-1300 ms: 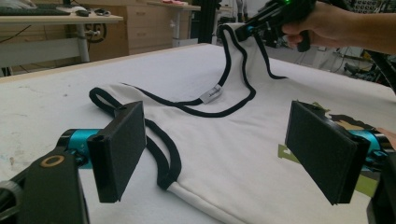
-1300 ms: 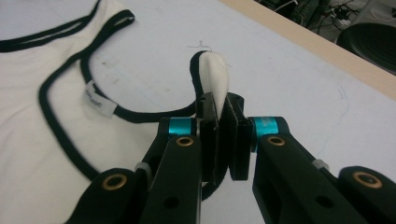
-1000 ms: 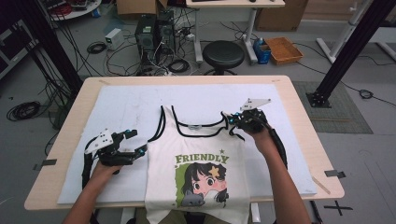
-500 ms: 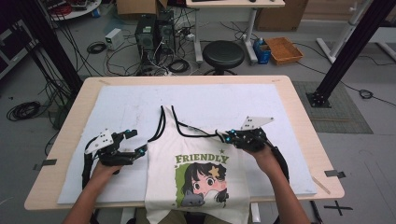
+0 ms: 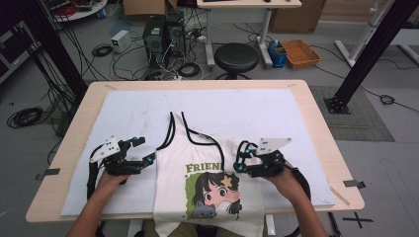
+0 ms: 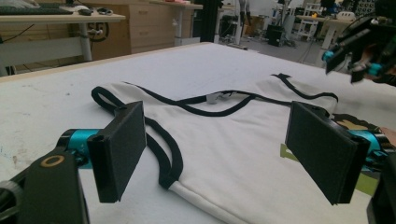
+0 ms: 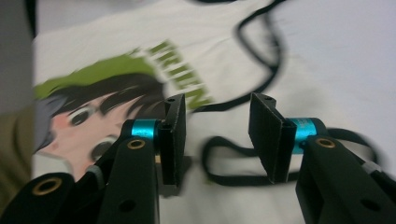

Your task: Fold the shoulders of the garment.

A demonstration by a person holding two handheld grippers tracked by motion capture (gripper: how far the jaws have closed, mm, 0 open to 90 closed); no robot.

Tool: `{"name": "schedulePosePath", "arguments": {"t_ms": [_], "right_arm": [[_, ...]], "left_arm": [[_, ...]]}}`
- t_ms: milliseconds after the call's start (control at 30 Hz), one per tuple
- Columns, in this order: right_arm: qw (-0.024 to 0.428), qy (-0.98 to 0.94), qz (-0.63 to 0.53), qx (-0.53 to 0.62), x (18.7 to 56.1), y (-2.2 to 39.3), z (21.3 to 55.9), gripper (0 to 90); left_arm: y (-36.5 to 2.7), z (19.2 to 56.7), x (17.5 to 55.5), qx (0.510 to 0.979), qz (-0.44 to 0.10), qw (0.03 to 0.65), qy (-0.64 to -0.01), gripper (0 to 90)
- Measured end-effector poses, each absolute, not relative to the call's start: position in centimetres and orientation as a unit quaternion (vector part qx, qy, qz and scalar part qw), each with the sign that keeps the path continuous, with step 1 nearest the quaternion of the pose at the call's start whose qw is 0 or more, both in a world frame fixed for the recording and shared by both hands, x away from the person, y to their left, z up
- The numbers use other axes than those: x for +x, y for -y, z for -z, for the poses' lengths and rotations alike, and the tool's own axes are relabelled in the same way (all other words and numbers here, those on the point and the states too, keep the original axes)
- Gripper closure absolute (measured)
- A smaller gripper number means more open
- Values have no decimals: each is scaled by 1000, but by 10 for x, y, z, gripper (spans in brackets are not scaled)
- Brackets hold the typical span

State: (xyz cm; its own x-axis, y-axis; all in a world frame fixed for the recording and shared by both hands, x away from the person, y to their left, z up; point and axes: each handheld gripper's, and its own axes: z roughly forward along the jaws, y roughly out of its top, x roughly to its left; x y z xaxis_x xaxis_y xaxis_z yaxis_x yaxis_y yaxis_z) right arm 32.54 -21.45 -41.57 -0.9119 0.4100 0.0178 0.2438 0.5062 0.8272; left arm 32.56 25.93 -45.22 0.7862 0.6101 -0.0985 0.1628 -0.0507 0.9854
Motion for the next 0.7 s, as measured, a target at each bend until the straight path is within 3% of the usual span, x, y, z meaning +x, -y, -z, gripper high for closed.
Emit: {"name": "schedulePosePath", "arguments": {"t_ms": [100,133,233,433,500,533,567,667,700], "right_arm": [[92,-904,-395,139,318,187,427,652],[112,-919,-355,131,318,178,434,738],[119,-915,-356,148,319,183,438,877],[116,-910,-361,166,315,212,433,877],[78,-889,-410,187,316,219,433,629],[78,-889,-410,187,316,219,433,629],[83,-872,-438,203,318,223,431,553],[102,-862,-444,222,320,226,427,482],[128,-857,-438,240,322,230,423,375]], "left_arm": [[-259,452,326,702,-177,632,-275,204],[-259,452,326,702,-177,632,-275,204],[-259,452,325,705,-178,630,-273,204],[-259,452,326,702,-177,633,-275,204],[-259,452,325,704,-179,630,-274,204],[-259,452,325,705,-179,630,-274,204],[-259,452,325,704,-180,630,-275,204],[-258,452,326,703,-183,627,-281,204],[-258,452,326,703,-184,624,-286,205]]}}
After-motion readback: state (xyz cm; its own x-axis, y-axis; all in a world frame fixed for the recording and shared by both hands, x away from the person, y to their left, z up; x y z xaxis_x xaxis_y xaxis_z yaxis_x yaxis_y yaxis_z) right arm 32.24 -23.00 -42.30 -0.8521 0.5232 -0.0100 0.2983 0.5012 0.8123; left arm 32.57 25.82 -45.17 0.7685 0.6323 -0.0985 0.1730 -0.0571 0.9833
